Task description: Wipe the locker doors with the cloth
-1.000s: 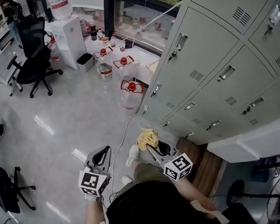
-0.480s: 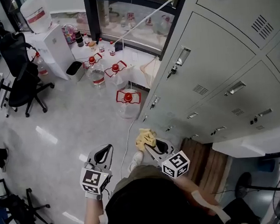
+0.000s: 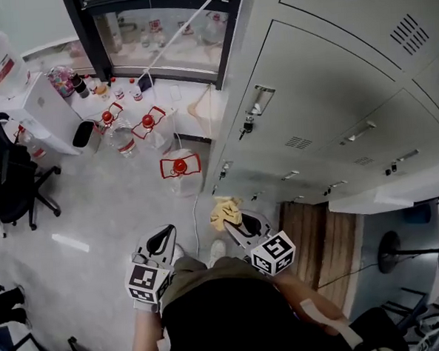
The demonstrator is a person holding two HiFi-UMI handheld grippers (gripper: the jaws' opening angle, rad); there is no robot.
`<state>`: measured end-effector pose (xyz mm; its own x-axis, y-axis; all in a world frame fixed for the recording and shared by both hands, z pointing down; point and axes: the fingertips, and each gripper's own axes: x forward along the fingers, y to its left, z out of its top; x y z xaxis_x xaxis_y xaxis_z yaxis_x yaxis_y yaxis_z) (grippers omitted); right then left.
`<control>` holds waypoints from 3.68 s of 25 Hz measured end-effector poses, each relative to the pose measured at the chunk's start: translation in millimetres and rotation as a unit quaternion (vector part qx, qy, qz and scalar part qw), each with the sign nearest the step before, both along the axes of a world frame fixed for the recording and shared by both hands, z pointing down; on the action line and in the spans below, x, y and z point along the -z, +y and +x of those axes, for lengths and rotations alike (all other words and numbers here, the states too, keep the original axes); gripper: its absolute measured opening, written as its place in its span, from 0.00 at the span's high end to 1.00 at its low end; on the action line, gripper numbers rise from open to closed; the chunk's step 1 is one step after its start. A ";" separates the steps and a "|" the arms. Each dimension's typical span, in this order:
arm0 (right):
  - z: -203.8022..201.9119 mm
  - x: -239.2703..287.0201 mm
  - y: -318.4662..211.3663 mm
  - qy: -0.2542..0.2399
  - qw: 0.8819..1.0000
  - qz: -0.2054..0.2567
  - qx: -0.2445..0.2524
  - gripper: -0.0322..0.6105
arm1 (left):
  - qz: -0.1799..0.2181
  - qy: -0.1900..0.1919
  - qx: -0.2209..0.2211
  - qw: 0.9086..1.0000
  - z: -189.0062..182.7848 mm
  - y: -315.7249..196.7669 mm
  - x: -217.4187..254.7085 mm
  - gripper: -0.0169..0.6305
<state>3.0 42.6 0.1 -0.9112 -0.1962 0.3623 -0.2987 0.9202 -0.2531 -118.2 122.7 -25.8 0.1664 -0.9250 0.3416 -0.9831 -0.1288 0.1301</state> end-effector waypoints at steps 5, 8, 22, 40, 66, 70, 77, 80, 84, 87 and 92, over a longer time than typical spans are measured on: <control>-9.9 -4.5 -16.5 0.012 0.997 -0.013 -0.080 0.72 | -0.009 0.009 -0.078 0.997 -19.7 -34.4 -6.3 0.96; -17.3 -9.1 -20.4 0.016 0.992 -0.023 -0.126 0.72 | -0.017 0.021 -0.125 0.992 -30.2 -48.6 -11.5 0.96; -0.6 -97.2 -39.3 0.029 0.957 -0.058 -0.283 0.72 | -0.075 0.034 -0.243 0.967 -26.1 -89.3 -101.2 0.96; -0.6 -356.6 -118.8 0.045 0.957 -0.052 -0.283 0.72 | -0.107 0.045 -0.233 0.965 6.1 -180.3 -364.8 0.96; -71.2 -538.7 -208.3 -0.044 0.964 0.079 -0.250 0.72 | -0.074 0.005 -0.212 0.974 -19.6 -201.5 -585.1 0.96; -72.2 -539.6 -210.6 -0.035 0.961 0.085 -0.261 0.72 | -0.077 0.017 -0.204 0.976 -20.7 -190.9 -595.1 0.96; -37.7 -540.8 -223.2 -0.025 0.946 0.099 -0.308 0.72 | -0.081 0.012 -0.208 0.975 -9.7 -192.1 -597.0 0.96; -22.6 -543.8 -227.8 -0.012 0.946 0.104 -0.307 0.72 | -0.090 0.011 -0.212 0.973 -3.5 -193.5 -600.9 0.96; -0.2 -545.0 -235.9 -0.002 0.941 0.112 -0.318 0.72 | -0.096 -0.001 -0.219 0.971 1.0 -195.9 -605.4 0.96; 21.6 -546.3 -242.7 0.004 0.936 0.113 -0.334 0.72 | -0.100 -0.016 -0.225 0.969 2.2 -195.2 -609.5 0.96; 68.6 -548.9 -257.3 0.009 0.921 0.111 -0.374 0.72 | -0.106 -0.005 -0.221 0.969 -3.3 -195.9 -610.6 0.96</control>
